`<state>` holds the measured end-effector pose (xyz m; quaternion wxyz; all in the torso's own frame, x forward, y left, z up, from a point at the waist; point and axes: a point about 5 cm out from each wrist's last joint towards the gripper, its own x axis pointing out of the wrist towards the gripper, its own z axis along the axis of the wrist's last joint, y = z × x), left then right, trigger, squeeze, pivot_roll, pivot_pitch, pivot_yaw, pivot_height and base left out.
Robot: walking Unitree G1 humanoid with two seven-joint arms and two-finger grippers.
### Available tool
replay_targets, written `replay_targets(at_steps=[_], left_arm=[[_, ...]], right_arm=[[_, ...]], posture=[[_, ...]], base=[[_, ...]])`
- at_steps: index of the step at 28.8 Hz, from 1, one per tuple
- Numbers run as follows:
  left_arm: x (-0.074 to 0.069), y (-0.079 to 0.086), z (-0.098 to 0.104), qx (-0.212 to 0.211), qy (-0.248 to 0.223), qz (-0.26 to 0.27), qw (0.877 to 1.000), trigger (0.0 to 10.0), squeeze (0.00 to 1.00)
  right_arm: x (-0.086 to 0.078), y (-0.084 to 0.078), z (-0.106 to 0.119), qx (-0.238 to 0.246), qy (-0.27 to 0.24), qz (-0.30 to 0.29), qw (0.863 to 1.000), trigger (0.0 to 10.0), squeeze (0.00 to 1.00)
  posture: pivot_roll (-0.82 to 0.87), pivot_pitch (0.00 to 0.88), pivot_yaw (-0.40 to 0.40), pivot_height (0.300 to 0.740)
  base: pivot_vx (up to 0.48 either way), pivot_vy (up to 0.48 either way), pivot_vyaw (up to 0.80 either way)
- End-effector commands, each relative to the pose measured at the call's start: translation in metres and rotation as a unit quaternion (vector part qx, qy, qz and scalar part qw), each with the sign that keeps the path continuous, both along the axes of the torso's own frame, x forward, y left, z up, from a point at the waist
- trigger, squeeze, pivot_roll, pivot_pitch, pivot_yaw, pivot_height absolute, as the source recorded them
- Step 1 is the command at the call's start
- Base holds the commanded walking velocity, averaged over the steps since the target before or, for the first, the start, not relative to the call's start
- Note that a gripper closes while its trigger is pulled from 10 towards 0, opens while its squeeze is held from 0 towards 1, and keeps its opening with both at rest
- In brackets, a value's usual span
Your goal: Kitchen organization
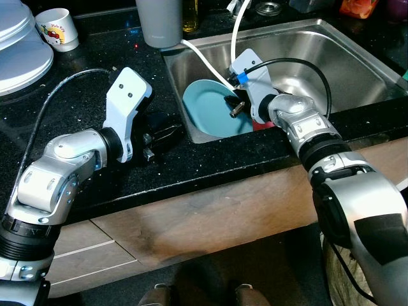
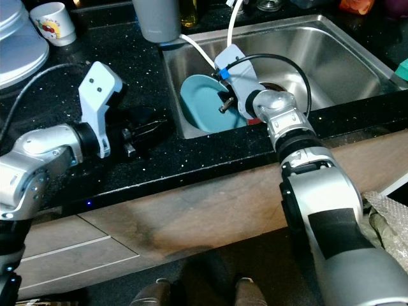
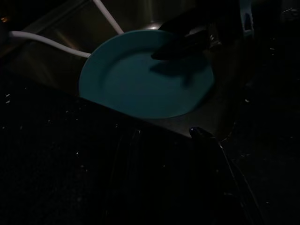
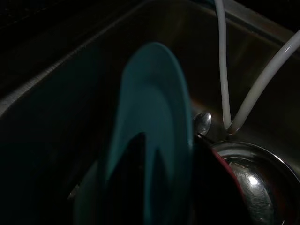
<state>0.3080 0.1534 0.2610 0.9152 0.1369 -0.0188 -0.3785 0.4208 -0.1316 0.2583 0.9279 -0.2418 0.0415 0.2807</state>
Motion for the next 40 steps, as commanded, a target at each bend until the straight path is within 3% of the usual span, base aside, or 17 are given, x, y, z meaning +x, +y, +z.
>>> replay_targets(at_steps=[1,2,3,4,10,19,27,33,40], left_arm=[[0.002,0.001,-0.001,0.002,0.000,0.006,1.000,10.0,0.00],[0.002,0.001,-0.001,0.002,0.000,0.006,1.000,10.0,0.00],[0.002,0.002,-0.002,0.003,0.001,0.009,1.000,10.0,0.00],[0.002,0.003,-0.002,0.004,0.001,0.012,1.000,10.0,0.00],[0.006,0.010,0.001,-0.008,0.009,0.030,0.999,10.0,0.00],[0.011,0.018,0.005,-0.017,-0.004,0.065,0.998,10.0,0.00],[0.015,0.034,0.010,-0.045,-0.007,0.129,0.991,10.0,0.00],[0.017,0.041,0.015,-0.085,-0.019,0.186,0.979,10.0,0.00],[0.012,0.039,0.012,-0.106,-0.034,0.206,0.972,10.0,0.00]], right_arm=[[0.000,0.002,-0.006,-0.006,0.011,-0.003,1.000,10.0,0.17],[0.000,0.002,-0.006,-0.006,0.011,-0.003,1.000,10.0,0.17],[0.000,0.002,-0.006,-0.006,0.010,-0.004,1.000,10.0,0.02],[0.000,0.002,-0.006,-0.005,0.009,-0.005,1.000,10.0,0.00],[0.003,-0.006,0.013,0.023,-0.039,-0.039,0.998,10.0,0.00],[0.005,-0.020,0.045,0.083,-0.119,-0.089,0.985,10.0,0.00],[0.001,-0.037,0.077,0.189,-0.186,-0.128,0.956,10.0,0.00],[-0.002,-0.039,0.069,0.270,-0.189,-0.126,0.936,10.0,0.00],[-0.009,-0.036,0.047,0.301,-0.186,-0.129,0.926,10.0,0.00]], posture=[[0.07,0.162,0.053,0.740],[0.07,0.162,0.053,0.740],[0.07,0.162,0.053,0.740],[0.07,0.161,0.054,0.740],[0.07,0.159,0.056,0.740],[0.07,0.157,0.057,0.740],[0.07,0.153,0.054,0.740],[0.06,0.147,0.059,0.740],[0.05,0.148,0.062,0.740]], base=[[0.000,0.000,0.00],[0.000,0.000,0.00],[0.000,0.000,0.00],[0.000,0.000,0.00],[0.000,0.000,0.00],[0.000,0.000,0.00],[0.000,0.000,0.00],[0.000,0.000,0.00],[0.000,0.000,0.00]])
